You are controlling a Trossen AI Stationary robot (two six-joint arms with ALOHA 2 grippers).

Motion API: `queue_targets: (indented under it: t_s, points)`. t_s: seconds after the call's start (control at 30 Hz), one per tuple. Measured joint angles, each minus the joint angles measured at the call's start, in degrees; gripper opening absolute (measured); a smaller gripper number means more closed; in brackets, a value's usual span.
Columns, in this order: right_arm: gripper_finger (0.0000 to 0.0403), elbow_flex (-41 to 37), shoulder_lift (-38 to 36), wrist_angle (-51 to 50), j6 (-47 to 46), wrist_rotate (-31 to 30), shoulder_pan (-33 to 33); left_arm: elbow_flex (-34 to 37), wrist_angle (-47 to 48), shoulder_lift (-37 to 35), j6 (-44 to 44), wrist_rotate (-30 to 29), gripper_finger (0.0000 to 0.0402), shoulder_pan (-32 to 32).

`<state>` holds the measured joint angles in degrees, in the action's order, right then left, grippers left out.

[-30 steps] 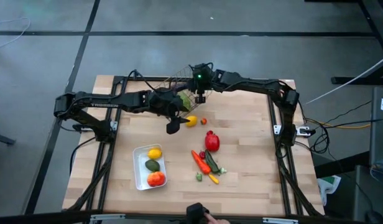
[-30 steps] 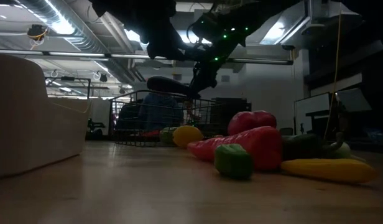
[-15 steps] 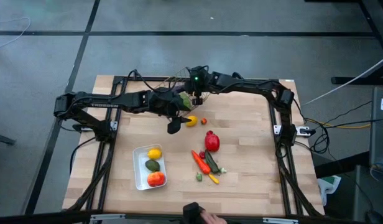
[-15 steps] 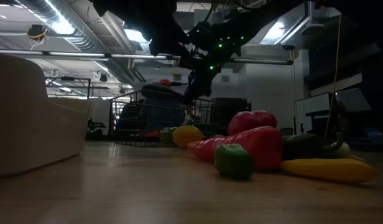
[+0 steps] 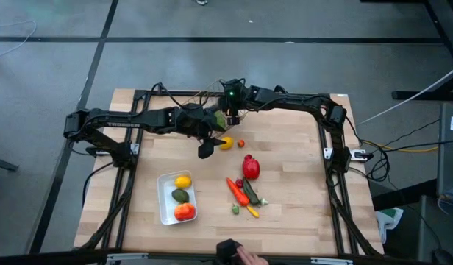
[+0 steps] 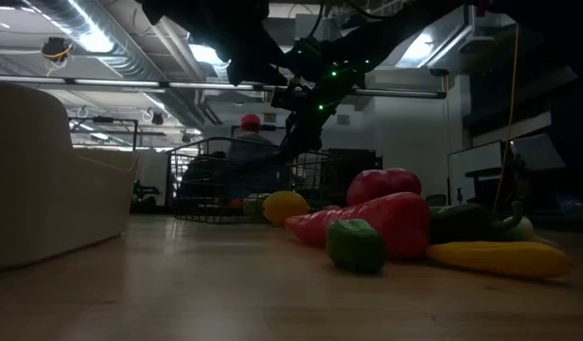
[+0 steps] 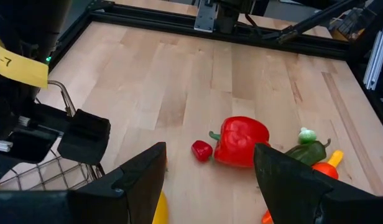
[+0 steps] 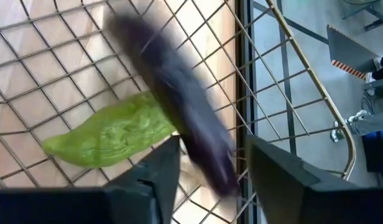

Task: Sort produce into baskets
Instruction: Put the purple eggplant into the gold wire basket, then put the green mushroom into the gold wire basket

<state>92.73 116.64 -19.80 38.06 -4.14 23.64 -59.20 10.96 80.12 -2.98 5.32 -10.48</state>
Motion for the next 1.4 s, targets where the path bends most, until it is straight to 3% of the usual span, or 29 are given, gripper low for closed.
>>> queue_targets:
  t_s: [0.33, 0.7, 0.97, 1.23, 1.4]
  points:
    - [0.0250, 0.00, 0.00, -0.04, -0.02, -4.86, -0.02, 0.00, 0.09, 0.00, -0.03, 0.00, 0.0237, 0.00]
    - [0.0255, 0.00, -0.54, -3.04, 3.15, -19.23, -2.19, 0.00, 0.13, 0.00, -0.03, 0.00, 0.0237, 0.00]
    - [0.0255, -0.02, -6.44, -8.13, 5.36, -22.35, -5.65, 0.01, -0.03, 0.00, 1.63, 0.00, 0.0237, 0.01]
    - [0.0255, 0.00, -15.40, -27.10, -10.67, -21.64, -7.21, 0.00, -0.07, 0.00, 1.81, 0.00, 0.0237, 0.01]
    - [0.0255, 0.02, -19.76, -41.09, -21.18, -14.95, -9.25, 0.00, -0.02, 0.00, 1.84, 0.00, 0.0237, 0.00]
